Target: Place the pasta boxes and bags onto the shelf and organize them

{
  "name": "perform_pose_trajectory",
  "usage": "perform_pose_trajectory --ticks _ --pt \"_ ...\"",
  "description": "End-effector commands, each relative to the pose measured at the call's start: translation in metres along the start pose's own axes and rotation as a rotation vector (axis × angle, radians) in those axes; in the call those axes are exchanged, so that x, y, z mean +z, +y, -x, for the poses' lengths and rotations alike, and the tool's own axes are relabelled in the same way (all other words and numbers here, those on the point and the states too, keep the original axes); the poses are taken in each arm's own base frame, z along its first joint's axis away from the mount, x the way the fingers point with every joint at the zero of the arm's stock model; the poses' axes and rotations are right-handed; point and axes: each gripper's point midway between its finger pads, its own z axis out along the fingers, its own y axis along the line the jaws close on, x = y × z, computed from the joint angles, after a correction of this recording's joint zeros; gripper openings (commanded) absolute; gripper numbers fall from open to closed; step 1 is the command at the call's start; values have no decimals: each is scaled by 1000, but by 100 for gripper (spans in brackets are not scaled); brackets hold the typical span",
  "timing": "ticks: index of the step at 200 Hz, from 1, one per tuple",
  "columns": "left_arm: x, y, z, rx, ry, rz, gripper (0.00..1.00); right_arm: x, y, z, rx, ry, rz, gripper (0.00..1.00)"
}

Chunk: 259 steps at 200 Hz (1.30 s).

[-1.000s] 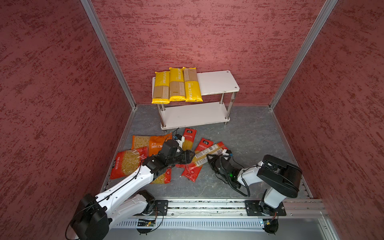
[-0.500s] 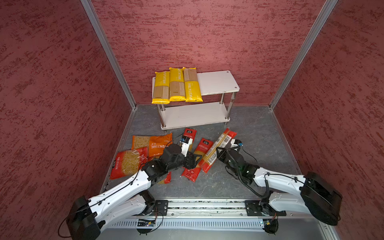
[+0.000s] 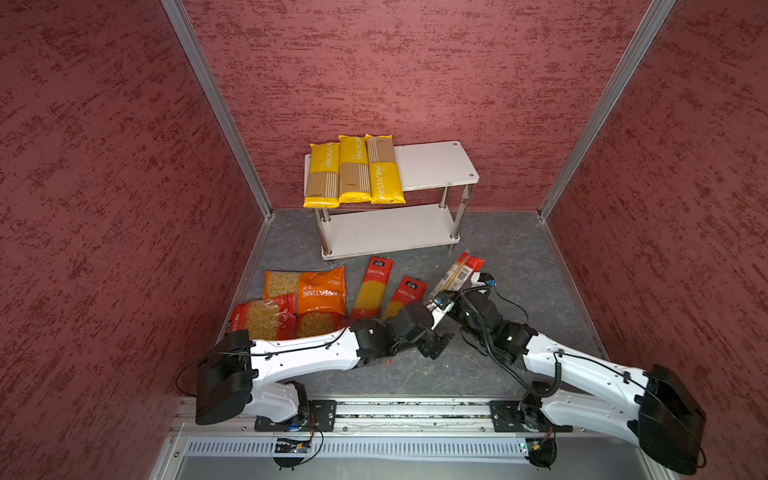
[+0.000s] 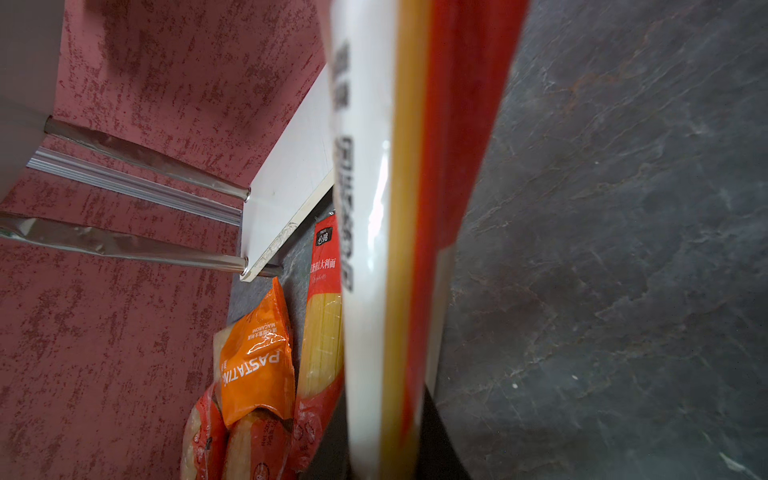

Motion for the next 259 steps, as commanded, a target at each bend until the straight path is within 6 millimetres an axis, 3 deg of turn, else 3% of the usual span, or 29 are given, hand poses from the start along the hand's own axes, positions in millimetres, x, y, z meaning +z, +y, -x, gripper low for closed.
perform_pose_trajectory --ticks 1,76,98,146,157,186,224,259 --pt "5 6 -5 78 14 82 83 -21 46 43 153 -133 133 13" --pt "16 32 -29 179 96 306 78 -31 70 49 255 -100 209 13" --pt "21 50 -40 223 149 427 73 -30 72 46 273 -88 225 13" --pt "19 60 -37 245 110 493 60 -27 70 40 299 -58 236 14" --pt "16 62 -35 241 88 499 61 -28 70 41 293 -64 235 14" --pt "4 59 -33 187 46 413 78 -30 63 46 291 -93 219 13" --pt "0 74 -52 160 97 401 77 -34 77 52 288 -90 253 13" --pt "1 79 -36 193 60 407 71 -26 80 40 318 -32 277 14"
